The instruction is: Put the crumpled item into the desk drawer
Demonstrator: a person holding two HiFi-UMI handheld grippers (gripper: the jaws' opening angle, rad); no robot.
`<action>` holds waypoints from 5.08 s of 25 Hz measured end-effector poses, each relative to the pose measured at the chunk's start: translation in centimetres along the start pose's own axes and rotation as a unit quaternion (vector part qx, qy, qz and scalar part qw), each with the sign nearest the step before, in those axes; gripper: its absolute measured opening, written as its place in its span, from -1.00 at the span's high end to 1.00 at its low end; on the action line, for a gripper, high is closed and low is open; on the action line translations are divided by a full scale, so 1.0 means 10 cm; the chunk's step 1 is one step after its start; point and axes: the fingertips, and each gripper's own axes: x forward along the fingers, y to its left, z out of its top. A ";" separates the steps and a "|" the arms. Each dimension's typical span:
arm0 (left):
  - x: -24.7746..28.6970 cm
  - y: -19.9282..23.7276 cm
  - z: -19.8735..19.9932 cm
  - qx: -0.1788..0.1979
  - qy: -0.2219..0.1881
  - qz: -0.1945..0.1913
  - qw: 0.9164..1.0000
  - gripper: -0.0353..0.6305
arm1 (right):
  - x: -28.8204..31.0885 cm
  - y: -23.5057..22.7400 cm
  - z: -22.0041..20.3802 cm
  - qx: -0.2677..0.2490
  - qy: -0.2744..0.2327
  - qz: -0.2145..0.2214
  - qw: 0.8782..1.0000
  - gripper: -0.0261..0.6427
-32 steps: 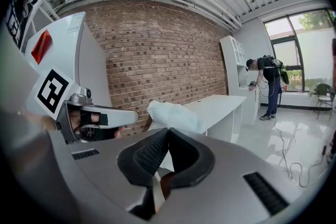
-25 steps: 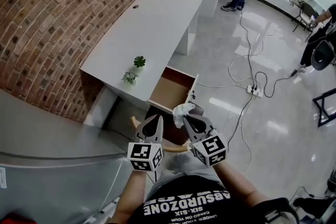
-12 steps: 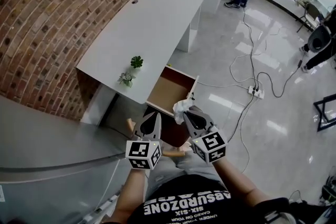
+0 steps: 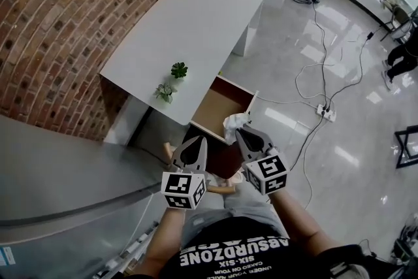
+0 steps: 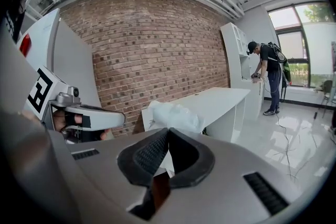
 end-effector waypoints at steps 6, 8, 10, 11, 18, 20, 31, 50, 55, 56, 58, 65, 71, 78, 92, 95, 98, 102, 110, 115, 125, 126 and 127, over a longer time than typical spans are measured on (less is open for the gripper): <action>0.17 0.14 0.01 0.007 0.013 -0.012 1.000 0.88 | 0.18 -0.09 0.01 0.016 0.003 -0.015 1.000 0.92; 0.22 0.18 0.03 0.005 0.016 -0.016 1.000 0.88 | 0.25 -0.11 0.01 0.018 0.008 -0.017 1.000 0.92; 0.27 0.21 0.05 0.006 0.021 -0.020 1.000 0.88 | 0.31 -0.13 0.01 0.022 0.013 -0.019 1.000 0.92; 0.30 0.23 0.05 0.007 0.023 -0.022 0.999 0.88 | 0.34 -0.14 0.00 0.025 0.015 -0.020 0.999 0.92; 0.53 0.39 0.01 0.002 0.044 -0.036 0.998 0.88 | 0.60 -0.26 -0.09 0.044 0.032 -0.033 0.998 0.92; 0.60 0.44 -0.01 -0.001 0.050 -0.040 0.998 0.88 | 0.67 -0.32 -0.11 0.050 0.036 -0.040 0.997 0.92; 0.94 0.64 -0.10 -0.002 0.080 -0.063 0.995 0.88 | 1.01 -0.53 -0.21 0.079 0.056 -0.062 0.993 0.92; 1.31 0.79 -0.27 0.005 0.109 -0.092 0.990 0.88 | 1.32 -0.65 -0.43 0.105 0.075 -0.079 0.989 0.92; 1.43 0.82 -0.34 0.007 0.113 -0.100 0.989 0.88 | 1.40 -0.69 -0.52 0.109 0.080 -0.084 0.987 0.92; 1.45 0.82 -0.36 0.007 0.115 -0.100 0.988 0.88 | 1.41 -0.69 -0.54 0.110 0.081 -0.084 0.987 0.92; 1.48 0.83 -0.39 0.008 0.118 -0.103 0.988 0.88 | 1.43 -0.71 -0.57 0.113 0.084 -0.086 0.986 0.92; 1.56 0.82 -0.43 0.016 0.127 -0.109 0.986 0.88 | 1.49 -0.75 -0.67 0.126 0.092 -0.088 0.984 0.92; 1.64 0.86 -0.51 0.017 0.132 -0.111 0.985 0.88 | 1.57 -0.76 -0.79 0.128 0.101 -0.084 0.983 0.92; 1.70 0.89 -0.62 0.016 0.139 -0.112 0.984 0.88 | 1.63 -0.79 -0.91 0.133 0.108 -0.084 0.982 0.92; 1.79 0.95 -0.81 0.010 0.145 -0.111 0.983 0.88 | 1.74 -0.81 -1.05 0.137 0.113 -0.084 0.980 0.92; 1.81 0.96 -0.84 0.009 0.148 -0.111 0.983 0.88 | 1.76 -0.83 -1.07 0.139 0.114 -0.083 0.980 0.92; 1.82 0.97 -0.89 0.009 0.153 -0.111 0.982 0.88 | 1.77 -0.84 -1.08 0.139 0.115 -0.084 0.980 0.92; 1.84 1.01 -0.93 0.007 0.155 -0.110 0.982 0.88 | 1.83 -0.86 -1.11 0.140 0.116 -0.083 0.980 0.92; 1.92 1.06 -0.99 0.006 0.160 -0.108 0.981 0.88 | 1.93 -0.87 -1.18 0.146 0.118 -0.077 0.979 0.92; 1.95 1.06 -1.03 0.004 0.164 -0.109 0.980 0.88 | 1.98 -0.87 -1.26 0.149 0.124 -0.077 0.978 0.92; 2.01 1.09 -1.12 0.003 0.174 -0.108 0.979 0.88 | 2.06 -0.90 -1.38 0.155 0.133 -0.076 0.976 0.92; 2.02 1.09 -1.12 0.003 0.175 -0.108 0.979 0.88 | 2.07 -0.90 -1.40 0.156 0.134 -0.076 0.976 0.92; 2.02 1.09 -1.13 0.003 0.176 -0.108 0.978 0.88 | 2.08 -0.91 -1.42 0.157 0.136 -0.077 0.975 0.92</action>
